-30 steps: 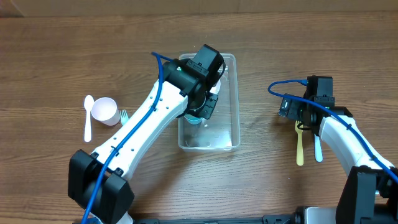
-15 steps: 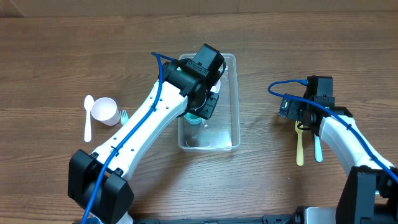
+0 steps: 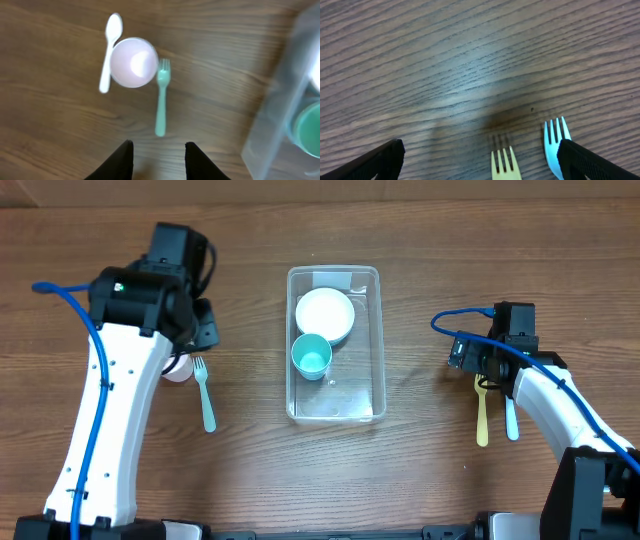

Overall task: Pack container
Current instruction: 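Move left gripper to the white cup and grasp it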

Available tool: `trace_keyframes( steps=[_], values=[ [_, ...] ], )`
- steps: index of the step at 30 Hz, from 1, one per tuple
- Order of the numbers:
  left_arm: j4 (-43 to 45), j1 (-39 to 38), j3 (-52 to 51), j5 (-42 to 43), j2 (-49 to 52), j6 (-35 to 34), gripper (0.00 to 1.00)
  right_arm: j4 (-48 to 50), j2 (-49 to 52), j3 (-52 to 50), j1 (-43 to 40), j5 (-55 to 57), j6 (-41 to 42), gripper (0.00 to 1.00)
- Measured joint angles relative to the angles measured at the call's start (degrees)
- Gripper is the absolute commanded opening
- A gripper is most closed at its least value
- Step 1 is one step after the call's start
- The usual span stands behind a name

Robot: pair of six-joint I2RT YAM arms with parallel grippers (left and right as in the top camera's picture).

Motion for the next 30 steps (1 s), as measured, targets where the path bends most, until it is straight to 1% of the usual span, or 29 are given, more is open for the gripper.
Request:
trace_keyframes(
  steps=[2, 4, 5, 6, 7, 9, 11, 15, 18, 21, 23, 24, 25, 27, 28, 30],
  values=[
    [4.96, 3.39, -6.71, -0.02, -0.04, -0.28, 0.4, 0.02, 0.0, -0.02, 0.0, 0.0, 0.0, 1.0],
    [10.36, 5.09, -13.05, 0.02, 0.22, -0.44, 0.42, -0.04, 0.0, -0.02, 0.0, -0.02, 0.0, 1.0],
    [13.49, 5.18, -15.72, 0.0, 0.26, -0.5, 0.46, 0.02, 0.0, -0.02, 0.0, 0.0, -0.02, 1.0],
    [18.4, 5.18, -19.1, 0.11, 0.28, -0.37, 0.55, -0.02, 0.0, -0.02, 0.0, -0.02, 0.0, 1.0],
    [21.62, 5.18, -21.51, 0.33, 0.33, 0.42, 0.61, 0.07, 0.0, -0.02, 0.0, 0.0, -0.04, 1.0],
    [24.94, 5.18, -24.06, 0.52, 0.39, 2.12, 0.68, 0.02, 0.0, -0.02, 0.0, 0.0, -0.04, 1.0],
    [26.95, 5.18, -25.22, 0.55, 0.39, 3.5, 0.69, -0.02, 0.0, -0.02, 0.0, 0.0, -0.02, 1.0],
    [31.19, 5.68, -28.11, 0.55, 0.44, 4.0, 0.69, -0.02, 0.0, -0.02, 0.0, 0.02, 0.0, 1.0],
    [33.99, 5.88, -30.21, 0.52, 1.92, 5.18, 0.64, 0.0, 0.0, -0.02, 0.0, 0.0, -0.02, 1.0],
    [35.85, 5.88, -30.71, 0.52, 5.68, 7.48, 0.59, -0.02, 0.0, -0.02, 0.0, 0.02, -0.02, 1.0],
    [36.96, 5.88, -30.82, 0.52, 7.58, 8.72, 0.59, 0.0, 0.0, -0.02, 0.0, 0.0, -0.02, 1.0],
    [37.53, 5.88, -30.93, 0.52, 8.22, 9.18, 0.57, 0.0, 0.0, -0.02, 0.0, 0.0, 0.0, 1.0],
    [37.79, 5.88, -31.04, 0.52, 8.44, 9.68, 0.48, -0.02, 0.0, -0.02, 0.0, 0.0, -0.04, 1.0],
    [38.4, 5.88, -31.06, 0.5, 8.5, 10.75, 0.16, 0.0, 0.0, -0.02, 0.0, 0.0, 0.0, 1.0],
    [38.38, 5.88, -31.06, 0.5, 8.5, 10.99, 0.04, -0.02, 0.0, -0.02, 0.0, 0.0, 0.0, 1.0],
    [38.38, 5.88, -31.06, 0.5, 8.5, 11.56, 0.04, 0.02, 0.0, -0.02, 0.0, -0.02, -0.02, 1.0]
  ],
)
